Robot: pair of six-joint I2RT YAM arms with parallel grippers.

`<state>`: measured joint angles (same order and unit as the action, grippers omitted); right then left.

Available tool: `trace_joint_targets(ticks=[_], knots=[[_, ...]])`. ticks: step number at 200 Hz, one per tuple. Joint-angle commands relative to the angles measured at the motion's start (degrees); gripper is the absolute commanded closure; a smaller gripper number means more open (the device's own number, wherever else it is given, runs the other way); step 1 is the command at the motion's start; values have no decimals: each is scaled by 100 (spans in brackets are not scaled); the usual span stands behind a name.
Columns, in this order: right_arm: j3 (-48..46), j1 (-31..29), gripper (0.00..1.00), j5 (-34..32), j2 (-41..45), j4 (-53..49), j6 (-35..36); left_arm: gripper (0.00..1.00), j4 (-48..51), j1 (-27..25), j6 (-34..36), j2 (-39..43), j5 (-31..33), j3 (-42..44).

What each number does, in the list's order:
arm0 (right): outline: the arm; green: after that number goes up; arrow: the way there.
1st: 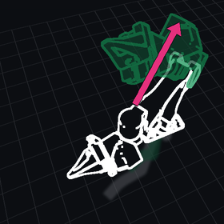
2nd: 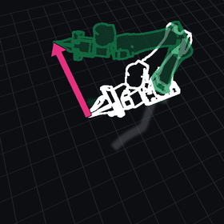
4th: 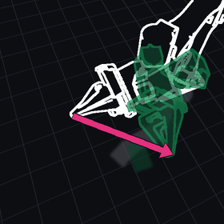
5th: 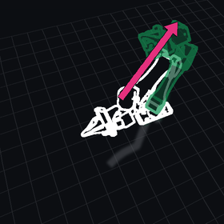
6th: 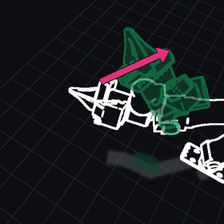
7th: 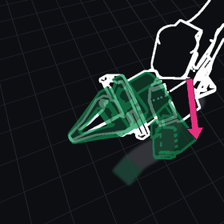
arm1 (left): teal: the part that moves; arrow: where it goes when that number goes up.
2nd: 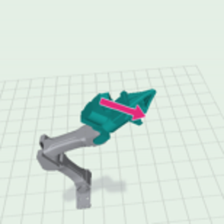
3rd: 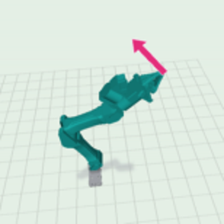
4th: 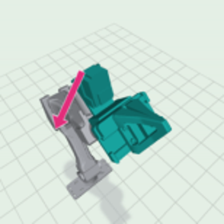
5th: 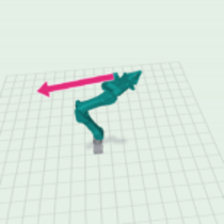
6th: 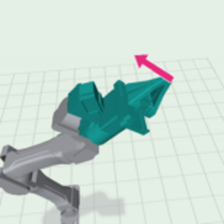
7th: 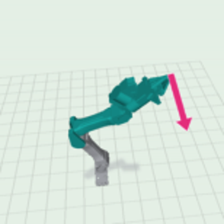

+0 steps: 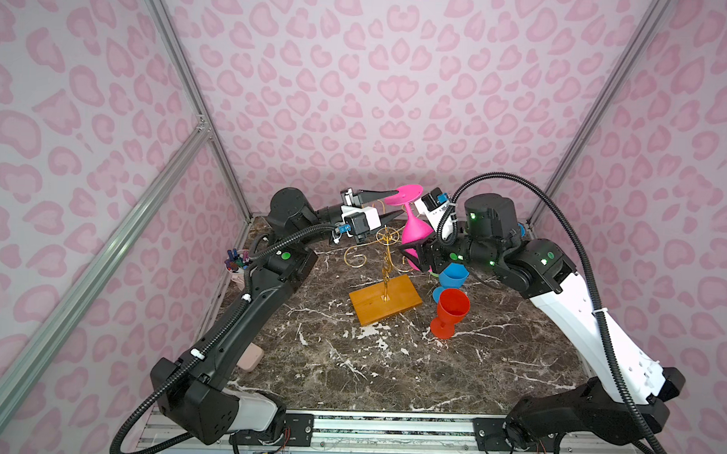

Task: Take the wine glass off the wine glass rack
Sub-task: 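Close the right gripper on the magenta glass bowl and release the left gripper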

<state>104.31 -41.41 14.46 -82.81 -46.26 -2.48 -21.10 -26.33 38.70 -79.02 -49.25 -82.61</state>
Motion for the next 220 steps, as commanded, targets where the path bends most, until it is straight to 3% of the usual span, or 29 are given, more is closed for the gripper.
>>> trace_joint_targets(ticks=[1, 56, 79, 105, 141, 220], knots=[[-68, -34, 49, 52, -34, 238, -134, 63, -129, -4, 129, 79, 29, 34], [-164, -52, 48, 75, -53, 289, -242, 84, -142, -4, 266, 158, 177, 131], [-264, -60, 36, 92, 11, 383, -329, 97, -96, -5, 296, 211, 187, 139], [-405, -60, 17, 123, 145, 552, -387, 97, -97, -4, 201, 247, 354, 131], [-618, -52, 2, 163, 450, 871, -470, 97, -88, -4, -34, 308, 688, 166], [-1170, 163, 2, 162, 1415, 1497, -490, 97, -314, 105, -1084, 256, 1170, 34]])
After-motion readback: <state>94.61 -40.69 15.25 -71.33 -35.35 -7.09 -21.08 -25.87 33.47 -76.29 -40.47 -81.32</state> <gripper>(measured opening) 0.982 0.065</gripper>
